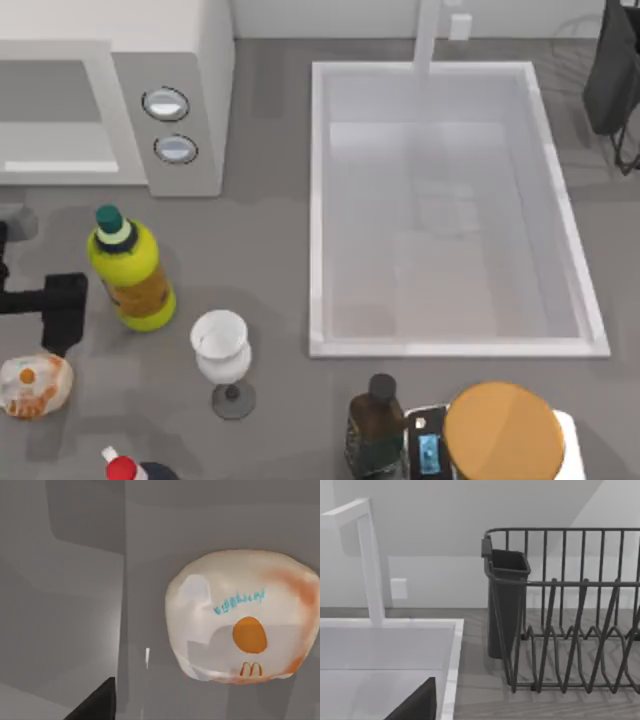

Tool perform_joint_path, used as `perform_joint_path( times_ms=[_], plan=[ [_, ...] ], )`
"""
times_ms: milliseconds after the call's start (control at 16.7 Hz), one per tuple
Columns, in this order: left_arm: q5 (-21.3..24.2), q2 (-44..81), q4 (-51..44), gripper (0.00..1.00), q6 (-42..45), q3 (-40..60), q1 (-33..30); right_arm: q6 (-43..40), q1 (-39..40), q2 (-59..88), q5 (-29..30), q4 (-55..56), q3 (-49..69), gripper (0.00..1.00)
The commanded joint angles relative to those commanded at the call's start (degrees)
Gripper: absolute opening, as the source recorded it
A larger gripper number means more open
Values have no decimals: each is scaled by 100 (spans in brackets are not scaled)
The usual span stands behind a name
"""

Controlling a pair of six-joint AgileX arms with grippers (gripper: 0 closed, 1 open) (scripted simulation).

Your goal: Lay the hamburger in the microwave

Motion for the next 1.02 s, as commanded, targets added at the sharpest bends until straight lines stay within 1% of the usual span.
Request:
perform_joint_path(
  times_ms=[180, 540, 660, 900, 1020],
  plan=[
    [-2, 202, -142, 100, -15, 143, -3, 0, 0, 0, 0, 0, 0, 100],
    [-1, 236, -38, 100, -6, 70, 13, 0, 0, 0, 0, 0, 0, 100],
    [-2, 407, 285, 100, 1, -96, 8, 0, 0, 0, 0, 0, 0, 100],
    [-1, 930, 1363, 100, 7, -587, 8, 0, 0, 0, 0, 0, 0, 100],
    [-1, 1146, 1757, 100, 11, -785, 7, 0, 0, 0, 0, 0, 0, 100]
  ],
)
